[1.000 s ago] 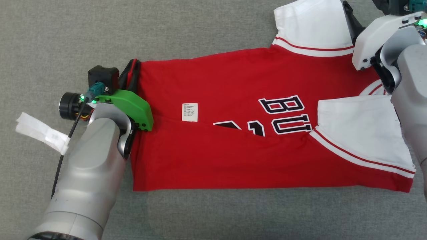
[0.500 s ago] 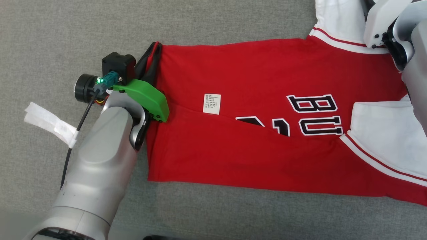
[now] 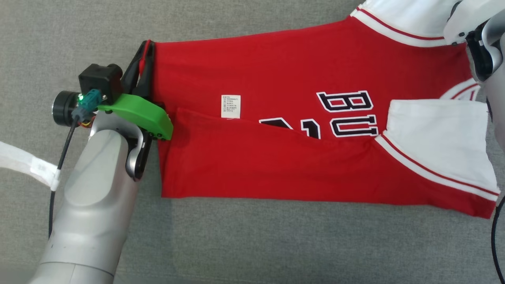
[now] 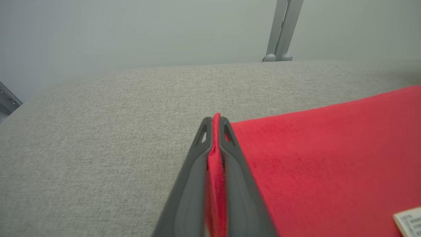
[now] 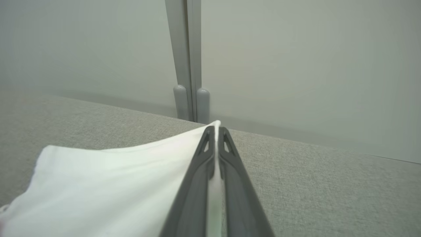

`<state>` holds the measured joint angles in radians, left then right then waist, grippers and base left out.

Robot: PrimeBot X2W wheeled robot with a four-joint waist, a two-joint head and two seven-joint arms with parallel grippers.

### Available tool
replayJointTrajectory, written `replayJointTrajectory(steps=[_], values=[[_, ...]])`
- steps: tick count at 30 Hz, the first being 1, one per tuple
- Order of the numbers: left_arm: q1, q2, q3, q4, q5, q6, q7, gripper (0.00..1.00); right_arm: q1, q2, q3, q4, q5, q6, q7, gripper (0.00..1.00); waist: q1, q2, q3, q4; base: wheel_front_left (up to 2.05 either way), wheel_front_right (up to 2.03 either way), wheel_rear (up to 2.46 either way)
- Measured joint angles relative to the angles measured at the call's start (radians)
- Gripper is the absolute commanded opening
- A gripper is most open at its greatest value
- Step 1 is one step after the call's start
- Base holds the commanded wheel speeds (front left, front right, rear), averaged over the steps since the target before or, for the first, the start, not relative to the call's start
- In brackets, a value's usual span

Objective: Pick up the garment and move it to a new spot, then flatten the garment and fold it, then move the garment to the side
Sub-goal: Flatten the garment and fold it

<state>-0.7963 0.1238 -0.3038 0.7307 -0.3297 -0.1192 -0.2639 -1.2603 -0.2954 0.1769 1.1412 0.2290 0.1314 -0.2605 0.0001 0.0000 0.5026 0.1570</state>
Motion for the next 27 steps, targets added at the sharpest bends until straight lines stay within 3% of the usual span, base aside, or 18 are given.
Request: replayJointTrajectory(steps=[5,13,27], values=[[0.063,0.016,0.051,-0.048,0.047,0.0,0.0,0.0,0.126,0.025,-0.074,-0.176,-0.011,0.0,-0.001,0.0,0.0,0.0,-0.043,-0.027,0.0,0.0,0.0],[0.193,0.031,0.107,-0.097,0.11,-0.003,0.0,0.0,0.369,0.072,-0.09,-0.377,0.021,0.0,-0.001,0.0,0.0,0.0,-0.126,-0.079,0.0,0.0,0.0],[0.403,0.017,0.152,-0.165,0.183,-0.005,0.0,0.0,0.729,0.113,-0.108,-0.527,0.124,0.0,-0.001,0.0,0.0,0.0,-0.258,-0.156,0.0,0.0,0.0]])
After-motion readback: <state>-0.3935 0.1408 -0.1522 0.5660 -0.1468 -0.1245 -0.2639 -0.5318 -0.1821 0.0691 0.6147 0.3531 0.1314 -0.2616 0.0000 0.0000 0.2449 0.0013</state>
